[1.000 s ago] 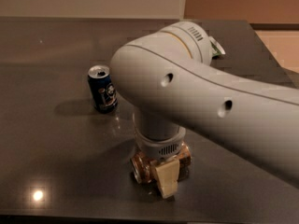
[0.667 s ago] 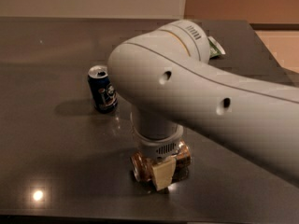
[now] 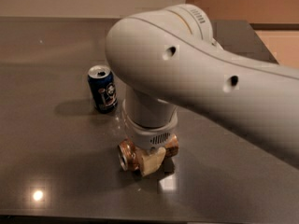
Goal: Place orange can upright
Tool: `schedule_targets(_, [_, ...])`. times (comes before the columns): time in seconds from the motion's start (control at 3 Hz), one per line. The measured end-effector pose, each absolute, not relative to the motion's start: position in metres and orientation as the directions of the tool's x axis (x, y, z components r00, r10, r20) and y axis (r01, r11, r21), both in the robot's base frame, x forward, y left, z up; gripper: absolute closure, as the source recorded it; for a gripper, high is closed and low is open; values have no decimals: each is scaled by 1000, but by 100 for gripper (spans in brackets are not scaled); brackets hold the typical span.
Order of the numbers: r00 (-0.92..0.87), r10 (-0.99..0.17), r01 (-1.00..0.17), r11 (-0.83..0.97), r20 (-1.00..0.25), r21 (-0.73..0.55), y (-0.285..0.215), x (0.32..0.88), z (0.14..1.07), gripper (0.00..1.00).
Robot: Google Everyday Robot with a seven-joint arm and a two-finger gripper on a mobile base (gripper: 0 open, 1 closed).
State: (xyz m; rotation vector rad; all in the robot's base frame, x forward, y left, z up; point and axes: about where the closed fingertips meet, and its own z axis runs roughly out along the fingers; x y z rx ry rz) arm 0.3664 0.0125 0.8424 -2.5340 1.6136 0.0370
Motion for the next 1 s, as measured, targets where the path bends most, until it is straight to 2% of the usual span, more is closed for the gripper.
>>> schedule_targets(0.33, [448, -872, -893, -428, -198, -139, 24, 378, 856, 100])
schedule_targets(1.0, [454, -802, -891, -395, -387, -225, 37, 397, 887, 100])
